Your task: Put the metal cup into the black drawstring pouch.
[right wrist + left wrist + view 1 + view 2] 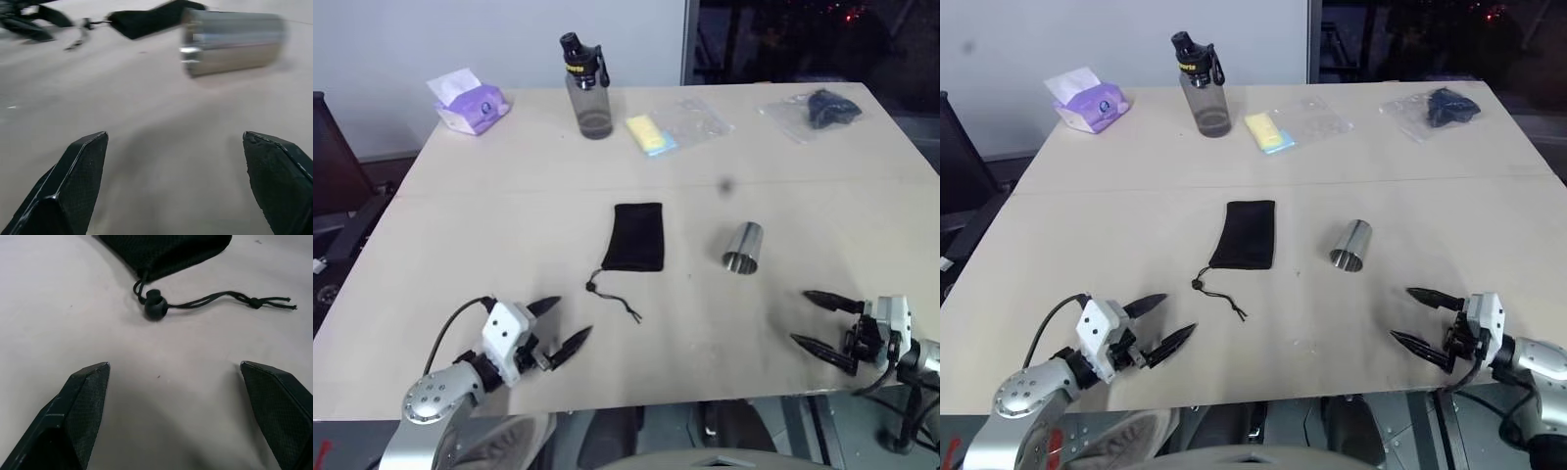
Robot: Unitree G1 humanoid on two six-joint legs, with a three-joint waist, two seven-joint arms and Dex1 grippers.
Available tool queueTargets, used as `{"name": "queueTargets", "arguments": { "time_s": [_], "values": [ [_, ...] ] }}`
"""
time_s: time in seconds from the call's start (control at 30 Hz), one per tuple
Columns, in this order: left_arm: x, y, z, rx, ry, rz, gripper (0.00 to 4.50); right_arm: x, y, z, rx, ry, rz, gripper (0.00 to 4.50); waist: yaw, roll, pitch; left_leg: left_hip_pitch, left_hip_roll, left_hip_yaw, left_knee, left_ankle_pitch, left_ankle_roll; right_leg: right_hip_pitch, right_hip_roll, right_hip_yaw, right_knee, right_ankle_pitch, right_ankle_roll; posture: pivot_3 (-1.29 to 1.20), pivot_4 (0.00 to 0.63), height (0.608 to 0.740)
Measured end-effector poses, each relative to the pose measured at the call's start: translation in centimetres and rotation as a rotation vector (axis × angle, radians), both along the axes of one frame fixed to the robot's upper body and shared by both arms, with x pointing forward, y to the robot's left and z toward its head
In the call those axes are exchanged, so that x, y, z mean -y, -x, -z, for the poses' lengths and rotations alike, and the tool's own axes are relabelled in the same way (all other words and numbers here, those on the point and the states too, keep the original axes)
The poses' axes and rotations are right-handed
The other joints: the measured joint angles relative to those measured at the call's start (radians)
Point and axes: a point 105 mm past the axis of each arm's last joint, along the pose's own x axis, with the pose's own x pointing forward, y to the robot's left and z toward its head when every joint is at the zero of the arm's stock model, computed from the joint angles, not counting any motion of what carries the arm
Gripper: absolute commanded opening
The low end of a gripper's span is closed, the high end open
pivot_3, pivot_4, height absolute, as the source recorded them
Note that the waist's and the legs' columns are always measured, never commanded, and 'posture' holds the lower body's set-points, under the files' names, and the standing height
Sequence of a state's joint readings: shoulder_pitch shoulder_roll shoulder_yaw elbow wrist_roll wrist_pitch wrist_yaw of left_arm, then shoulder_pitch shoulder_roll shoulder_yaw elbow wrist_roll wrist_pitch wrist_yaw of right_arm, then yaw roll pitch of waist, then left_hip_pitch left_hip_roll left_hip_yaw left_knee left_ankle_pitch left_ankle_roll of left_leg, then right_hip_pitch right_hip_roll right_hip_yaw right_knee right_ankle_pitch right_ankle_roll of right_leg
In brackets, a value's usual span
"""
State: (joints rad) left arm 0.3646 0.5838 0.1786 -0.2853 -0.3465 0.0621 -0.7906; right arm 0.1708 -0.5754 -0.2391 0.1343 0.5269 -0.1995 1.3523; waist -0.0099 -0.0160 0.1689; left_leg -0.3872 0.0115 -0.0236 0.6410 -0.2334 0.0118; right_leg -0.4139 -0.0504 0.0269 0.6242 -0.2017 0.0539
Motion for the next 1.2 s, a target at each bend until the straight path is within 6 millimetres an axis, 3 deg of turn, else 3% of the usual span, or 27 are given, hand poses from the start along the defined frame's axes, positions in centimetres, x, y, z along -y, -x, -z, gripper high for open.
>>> {"name": "queueTargets", "arguments": {
  "time_s": [0.1,0.33,0.5,0.67,0.77,1.0,1.1,1.17,1.2],
  "values": [
    [1.2,-0.9,-1.1,0.054,-0.015,0.044,4.42,-2.4,1.0,-0.6,0.058,-0.074,0.052,4.46,0.002,0.000,0.000,0.000,0.000,-0.001,0.000,0.000,0.000,0.000,0.000,-0.001,0.000,0.000,0.000,0.00,0.150,0.740],
    [2.7,-2.7,-2.8,0.151,-0.078,0.114,4.42,-5.0,2.7,-0.6,0.099,-0.111,0.147,4.46,0.000,0.000,0.000,-0.002,0.000,-0.003,0.000,0.000,0.000,-0.002,-0.002,0.000,0.000,0.000,0.000,0.00,0.150,0.740],
    [3.1,-4.4,-2.9,0.214,-0.163,0.115,4.42,-5.2,3.3,-0.1,0.088,-0.092,0.163,4.46,0.000,0.000,0.000,-0.003,0.000,-0.002,0.000,0.000,0.000,-0.002,-0.002,-0.001,0.000,0.000,0.000,0.00,0.150,0.740],
    [4.4,-7.5,-2.0,0.264,-0.269,0.110,4.42,-5.5,3.5,-0.1,0.086,-0.089,0.161,4.46,0.006,0.000,0.000,-0.005,-0.001,-0.002,0.001,0.000,0.000,-0.002,-0.002,-0.003,0.000,0.000,0.000,0.00,0.150,0.740],
    [4.8,-8.9,-2.6,0.341,-0.331,0.098,4.42,-5.4,3.5,-0.2,0.088,-0.089,0.170,4.46,0.006,0.000,0.000,-0.006,-0.001,-0.002,0.001,0.000,0.000,-0.003,-0.001,-0.004,0.000,0.000,0.000,0.00,0.150,0.740],
    [5.7,-10.0,-2.8,0.435,-0.375,0.099,4.42,-5.4,3.7,0.1,0.069,-0.089,0.186,4.46,0.011,0.000,0.000,-0.006,-0.002,-0.003,0.002,0.000,0.000,-0.002,-0.002,-0.004,0.000,0.000,0.000,0.00,0.150,0.740],
    [6.8,-10.8,-2.6,0.462,-0.396,0.130,3.62,-5.4,3.6,0.1,0.072,-0.088,0.192,4.50,0.022,0.000,0.000,-0.006,-0.002,-0.003,0.004,0.000,0.000,-0.001,-0.001,-0.005,0.000,0.000,0.000,0.00,0.150,0.740],
    [7.5,-11.3,-2.3,0.461,-0.399,0.133,2.88,-5.5,3.4,-0.1,0.082,-0.089,0.195,4.50,0.025,0.000,-0.001,-0.006,-0.003,-0.004,0.006,0.000,0.000,-0.001,-0.001,-0.005,0.000,0.000,0.000,0.00,0.150,0.740],
    [7.6,-11.6,-2.2,0.460,-0.394,0.125,2.28,-5.5,3.4,-0.3,0.087,-0.090,0.194,4.50,0.025,0.000,-0.001,-0.006,-0.003,-0.004,0.006,0.000,0.000,-0.001,-0.001,-0.006,0.000,0.000,0.000,0.00,0.150,0.740]
  ]
}}
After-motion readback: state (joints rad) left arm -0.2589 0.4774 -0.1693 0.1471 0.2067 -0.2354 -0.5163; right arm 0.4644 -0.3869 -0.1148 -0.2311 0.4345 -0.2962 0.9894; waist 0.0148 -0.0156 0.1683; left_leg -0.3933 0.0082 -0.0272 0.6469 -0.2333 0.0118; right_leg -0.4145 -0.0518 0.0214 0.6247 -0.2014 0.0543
